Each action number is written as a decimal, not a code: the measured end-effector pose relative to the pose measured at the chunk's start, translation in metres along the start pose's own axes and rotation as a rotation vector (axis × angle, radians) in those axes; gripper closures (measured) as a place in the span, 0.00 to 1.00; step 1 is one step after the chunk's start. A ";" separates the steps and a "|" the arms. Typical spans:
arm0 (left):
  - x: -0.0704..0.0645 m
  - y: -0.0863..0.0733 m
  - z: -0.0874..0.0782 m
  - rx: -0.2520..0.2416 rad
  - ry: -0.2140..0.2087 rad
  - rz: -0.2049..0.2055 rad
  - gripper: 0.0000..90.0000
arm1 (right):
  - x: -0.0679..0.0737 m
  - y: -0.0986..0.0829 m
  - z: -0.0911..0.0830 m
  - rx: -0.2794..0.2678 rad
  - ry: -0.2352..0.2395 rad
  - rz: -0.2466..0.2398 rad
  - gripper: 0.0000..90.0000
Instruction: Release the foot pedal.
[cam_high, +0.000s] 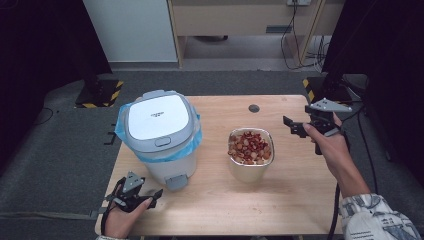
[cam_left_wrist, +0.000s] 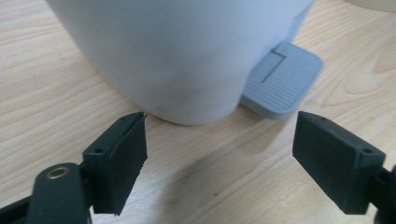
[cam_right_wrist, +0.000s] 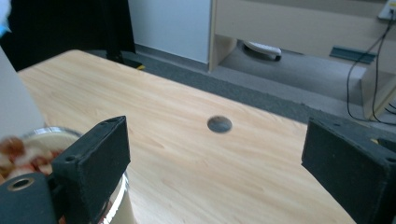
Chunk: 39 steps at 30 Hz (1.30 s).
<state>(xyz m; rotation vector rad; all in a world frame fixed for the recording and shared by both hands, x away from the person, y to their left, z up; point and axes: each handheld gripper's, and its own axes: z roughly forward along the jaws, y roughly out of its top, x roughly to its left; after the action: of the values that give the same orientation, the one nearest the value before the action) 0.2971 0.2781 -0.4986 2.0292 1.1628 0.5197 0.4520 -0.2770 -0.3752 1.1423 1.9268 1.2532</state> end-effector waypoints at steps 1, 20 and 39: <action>0.001 0.000 0.000 -0.005 0.003 -0.008 0.17 | -0.001 -0.006 -0.002 0.011 -0.006 0.003 0.09; 0.024 -0.006 0.010 0.023 0.092 -0.049 0.16 | -0.004 -0.098 0.009 0.160 -0.054 0.095 0.09; 0.046 -0.011 0.026 0.064 0.124 -0.085 0.14 | 0.009 -0.154 0.038 0.342 -0.092 0.109 0.08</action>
<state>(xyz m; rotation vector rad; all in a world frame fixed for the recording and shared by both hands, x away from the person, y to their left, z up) 0.3315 0.3112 -0.5240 2.0150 1.3494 0.5795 0.4240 -0.2831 -0.5318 1.4658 2.0847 0.9263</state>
